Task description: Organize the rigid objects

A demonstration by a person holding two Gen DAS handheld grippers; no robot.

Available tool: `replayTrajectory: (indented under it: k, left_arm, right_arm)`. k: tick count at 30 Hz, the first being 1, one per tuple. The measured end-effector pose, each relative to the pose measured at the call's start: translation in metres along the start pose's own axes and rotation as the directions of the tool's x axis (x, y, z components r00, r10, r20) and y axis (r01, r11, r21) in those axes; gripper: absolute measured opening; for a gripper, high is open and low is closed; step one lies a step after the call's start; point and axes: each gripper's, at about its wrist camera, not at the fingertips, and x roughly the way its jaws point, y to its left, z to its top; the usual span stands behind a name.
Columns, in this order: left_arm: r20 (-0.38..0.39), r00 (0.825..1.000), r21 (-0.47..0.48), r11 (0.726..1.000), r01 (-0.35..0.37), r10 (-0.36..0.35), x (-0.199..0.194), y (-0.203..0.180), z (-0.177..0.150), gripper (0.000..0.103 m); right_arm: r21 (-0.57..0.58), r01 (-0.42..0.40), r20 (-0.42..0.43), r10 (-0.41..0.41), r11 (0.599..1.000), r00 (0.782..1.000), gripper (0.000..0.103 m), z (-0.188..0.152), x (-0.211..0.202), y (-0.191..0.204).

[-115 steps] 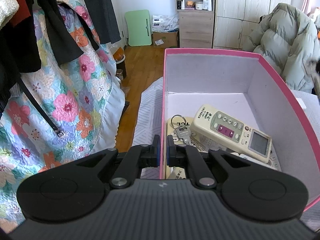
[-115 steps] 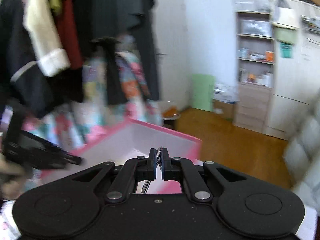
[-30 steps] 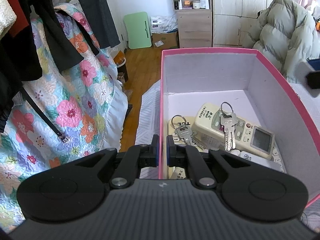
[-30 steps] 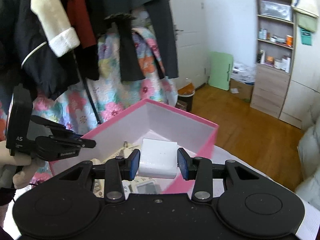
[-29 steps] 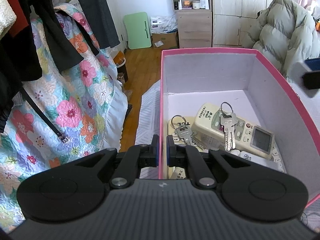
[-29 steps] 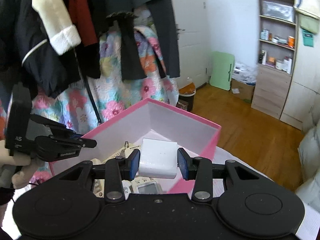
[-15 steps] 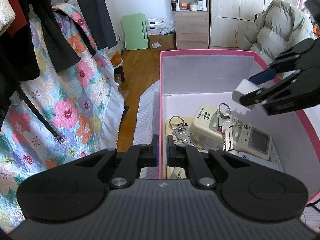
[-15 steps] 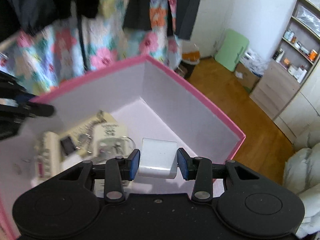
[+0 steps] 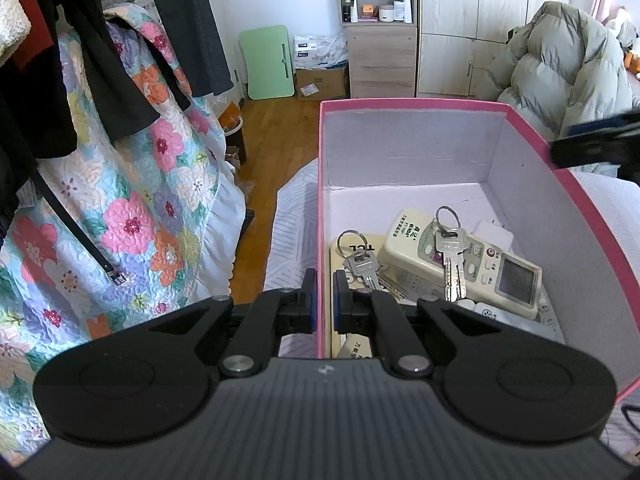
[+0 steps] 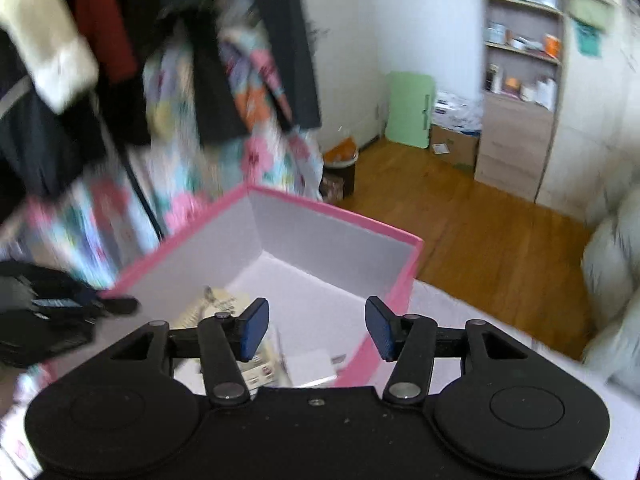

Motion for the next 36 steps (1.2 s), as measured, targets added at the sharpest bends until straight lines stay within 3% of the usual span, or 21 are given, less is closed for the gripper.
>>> replayTrajectory:
  k: [7, 14, 27, 32, 36]
  left_arm:
    - [0.002, 1.000, 0.001, 1.000, -0.004, 0.004, 0.000, 0.000, 0.000, 0.005]
    - [-0.009, 1.000, -0.009, 1.000, 0.006, -0.006, -0.001, 0.004, -0.002, 0.005]
    - [0.064, 0.998, -0.031, 0.999, -0.013, 0.015, -0.054, 0.009, -0.013, 0.007]
    - [0.084, 0.995, -0.068, 0.997, -0.043, 0.049, -0.081, 0.009, -0.021, 0.017]
    - [0.092, 0.994, -0.089, 0.994, -0.056, 0.065, -0.099, 0.004, -0.029, 0.032]
  right_arm:
    - [0.136, -0.014, 0.062, 0.005, 0.991, 0.998, 0.059, -0.043, -0.051, -0.005]
    - [0.190, 0.028, 0.088, -0.046, 0.981, 0.995, 0.059, -0.066, -0.065, -0.002]
    - [0.143, 0.033, 0.135, -0.052, 0.989, 0.989, 0.061, -0.074, -0.091, 0.020]
    - [0.108, -0.002, 0.175, -0.017, 0.994, 0.984, 0.063, -0.080, -0.108, 0.027]
    - [0.074, 0.018, 0.188, -0.032, 0.997, 0.982, 0.063, -0.081, -0.119, 0.034]
